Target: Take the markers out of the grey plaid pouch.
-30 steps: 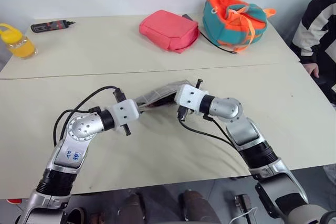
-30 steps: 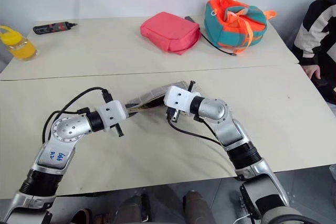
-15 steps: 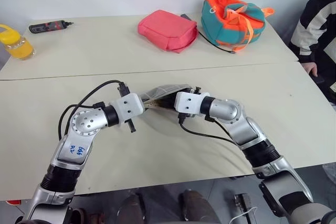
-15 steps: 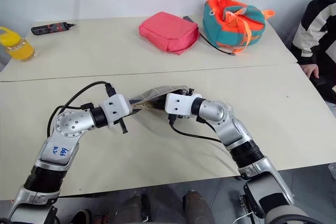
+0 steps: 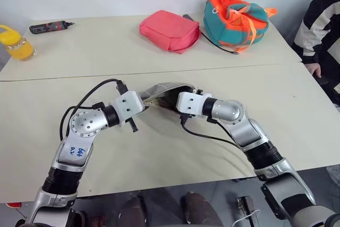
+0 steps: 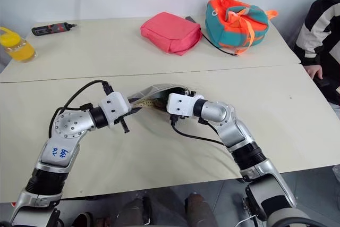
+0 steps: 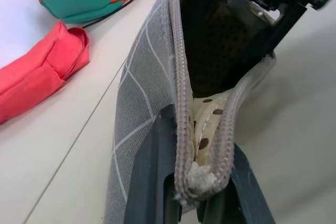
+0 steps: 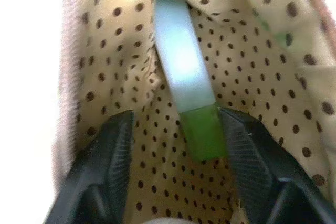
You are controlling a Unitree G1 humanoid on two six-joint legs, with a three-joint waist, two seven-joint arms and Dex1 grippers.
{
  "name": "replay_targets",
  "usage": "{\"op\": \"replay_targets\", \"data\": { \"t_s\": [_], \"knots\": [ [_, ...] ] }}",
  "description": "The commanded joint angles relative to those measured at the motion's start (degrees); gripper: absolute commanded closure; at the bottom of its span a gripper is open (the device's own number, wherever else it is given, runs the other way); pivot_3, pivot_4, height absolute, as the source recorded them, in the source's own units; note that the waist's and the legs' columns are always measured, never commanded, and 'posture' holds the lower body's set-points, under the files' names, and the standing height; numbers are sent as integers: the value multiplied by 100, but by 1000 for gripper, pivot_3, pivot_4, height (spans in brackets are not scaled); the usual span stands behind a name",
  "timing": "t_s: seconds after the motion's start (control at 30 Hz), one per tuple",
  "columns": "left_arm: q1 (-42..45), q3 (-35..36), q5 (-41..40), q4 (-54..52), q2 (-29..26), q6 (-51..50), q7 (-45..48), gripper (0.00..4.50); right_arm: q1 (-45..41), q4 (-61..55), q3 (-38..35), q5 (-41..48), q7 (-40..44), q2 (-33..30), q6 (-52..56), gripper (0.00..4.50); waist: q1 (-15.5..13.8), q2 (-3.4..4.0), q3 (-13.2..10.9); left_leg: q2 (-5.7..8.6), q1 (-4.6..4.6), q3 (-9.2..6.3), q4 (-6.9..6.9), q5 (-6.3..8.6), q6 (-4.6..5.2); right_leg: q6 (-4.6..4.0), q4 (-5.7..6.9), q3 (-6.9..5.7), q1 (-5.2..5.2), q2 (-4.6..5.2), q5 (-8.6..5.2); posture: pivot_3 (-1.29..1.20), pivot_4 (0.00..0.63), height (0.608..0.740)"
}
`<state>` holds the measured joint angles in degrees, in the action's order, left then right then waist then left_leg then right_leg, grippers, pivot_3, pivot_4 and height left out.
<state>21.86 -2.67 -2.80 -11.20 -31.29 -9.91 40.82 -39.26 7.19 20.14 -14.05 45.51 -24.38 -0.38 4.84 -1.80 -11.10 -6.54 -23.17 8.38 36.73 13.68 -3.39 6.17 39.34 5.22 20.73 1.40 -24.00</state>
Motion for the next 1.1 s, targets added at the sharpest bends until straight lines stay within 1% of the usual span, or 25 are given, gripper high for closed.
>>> {"op": "replay_targets", "data": {
  "t_s": [0.03,0.1,0.17,0.3,0.33,0.37,0.4,0.5,0.6,0.7,0.77,1.0,1.1],
  "knots": [
    [22,184,-704,-438,113,-623,150,4500,-281,-644,-200,544,706,-175,548,1753,-4,0,0,-1,0,-2,2,1,0,0,2,-2,-1,-1,0,0,150,740],
    [22,178,-909,-505,114,-1008,223,4500,-528,-833,-348,895,1200,-386,988,1753,5,0,0,-2,0,-4,12,3,0,0,7,-2,-2,-2,0,0,150,740],
    [50,205,-1097,-570,146,-1360,213,4500,-696,-915,-380,1038,1482,-570,1270,1753,-1,0,0,-4,0,-6,16,3,0,0,10,-2,-4,-5,0,0,150,740],
    [144,268,-1590,-734,229,-2049,184,4500,-969,-999,-275,1109,1645,-605,1703,1753,-4,0,0,-5,0,-10,23,5,2,0,8,-5,-9,-4,0,0,150,740],
    [214,368,-1813,-786,328,-2301,90,4500,-1075,-989,-206,1101,1661,-537,1815,1753,-4,0,0,-5,0,-10,23,5,2,0,8,-5,-9,-4,0,0,150,740],
    [297,514,-2107,-839,450,-2650,-31,4500,-1160,-953,-123,1051,1675,-493,1871,1753,-3,0,0,-5,0,-10,24,6,2,0,8,-5,-9,-5,0,0,150,740],
    [370,621,-2363,-901,524,-2930,-84,4500,-1243,-866,59,849,1727,-539,1693,1753,-2,0,-1,-4,0,-10,25,6,2,0,8,-4,-8,-4,0,0,150,740],
    [471,725,-2786,-1060,557,-3410,-78,4500,-1350,-740,234,848,1931,-552,1847,1753,4,0,-1,-5,-1,-12,27,6,2,0,9,-2,-6,-5,0,0,150,740],
    [568,888,-3320,-1162,663,-3938,-196,4500,-1481,-473,481,582,2022,-630,1616,1753,3,-1,-1,-5,0,-14,25,7,1,0,7,-3,-7,-4,0,0,150,740],
    [514,770,-3365,-1212,575,-4025,-160,4500,-1534,-197,694,327,1928,-541,1386,1753,7,-1,-1,-4,0,-17,27,8,1,0,5,-2,-7,-4,0,0,150,740],
    [495,776,-3479,-1200,639,-4092,-185,4500,-1518,-87,801,193,1876,-493,1249,1753,13,-1,-1,-4,0,-17,27,8,1,0,5,-1,-7,-5,0,0,150,740],
    [431,738,-3630,-1196,691,-4213,-267,4500,-1359,253,844,-61,1521,-293,925,1753,11,-1,-1,-5,0,-25,27,8,1,0,5,0,-7,-4,0,0,150,740],
    [428,802,-3609,-1158,703,-4174,-378,4500,-1313,235,756,-15,1442,-231,890,2290,10,-1,-1,-5,0,-28,27,8,1,0,4,0,-7,-4,0,0,150,740]
  ]
}}
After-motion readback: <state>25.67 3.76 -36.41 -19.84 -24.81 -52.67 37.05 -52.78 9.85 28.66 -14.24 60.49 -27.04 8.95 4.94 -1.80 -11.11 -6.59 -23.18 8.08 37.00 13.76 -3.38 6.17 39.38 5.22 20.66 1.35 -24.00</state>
